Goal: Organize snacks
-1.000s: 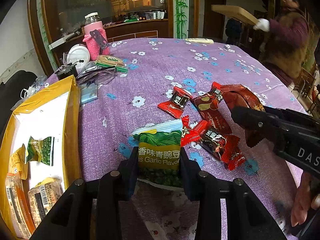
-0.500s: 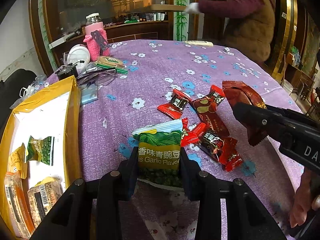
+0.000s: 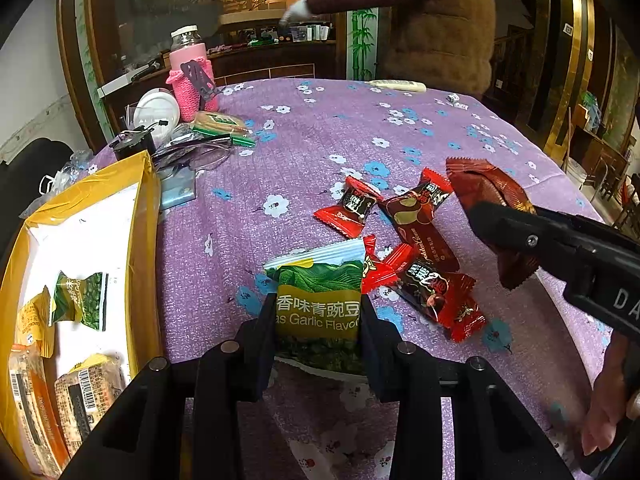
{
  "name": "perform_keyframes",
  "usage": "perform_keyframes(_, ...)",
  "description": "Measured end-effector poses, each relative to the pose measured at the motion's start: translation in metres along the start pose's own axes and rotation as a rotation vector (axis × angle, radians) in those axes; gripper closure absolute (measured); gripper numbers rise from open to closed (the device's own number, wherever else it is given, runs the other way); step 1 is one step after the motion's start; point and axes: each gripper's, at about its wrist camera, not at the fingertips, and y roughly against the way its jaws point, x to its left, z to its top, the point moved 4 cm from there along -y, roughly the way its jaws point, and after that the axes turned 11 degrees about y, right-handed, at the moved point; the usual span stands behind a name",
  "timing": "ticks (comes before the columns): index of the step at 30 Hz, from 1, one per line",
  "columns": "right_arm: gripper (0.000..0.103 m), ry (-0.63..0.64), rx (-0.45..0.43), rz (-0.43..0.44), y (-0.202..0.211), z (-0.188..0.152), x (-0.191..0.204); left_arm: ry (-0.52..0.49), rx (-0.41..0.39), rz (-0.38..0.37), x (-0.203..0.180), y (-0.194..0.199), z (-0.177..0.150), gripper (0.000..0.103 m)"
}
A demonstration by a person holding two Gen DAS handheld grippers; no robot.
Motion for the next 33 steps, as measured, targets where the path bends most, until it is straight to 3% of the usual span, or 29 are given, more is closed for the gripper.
perform_keyframes(33,0.073,-0.020,-0.011,0.004,0.0041,0.0015,-0.0026,0.012,-0.002,-0.005,0.0015,0.0011,0.0015,0.064)
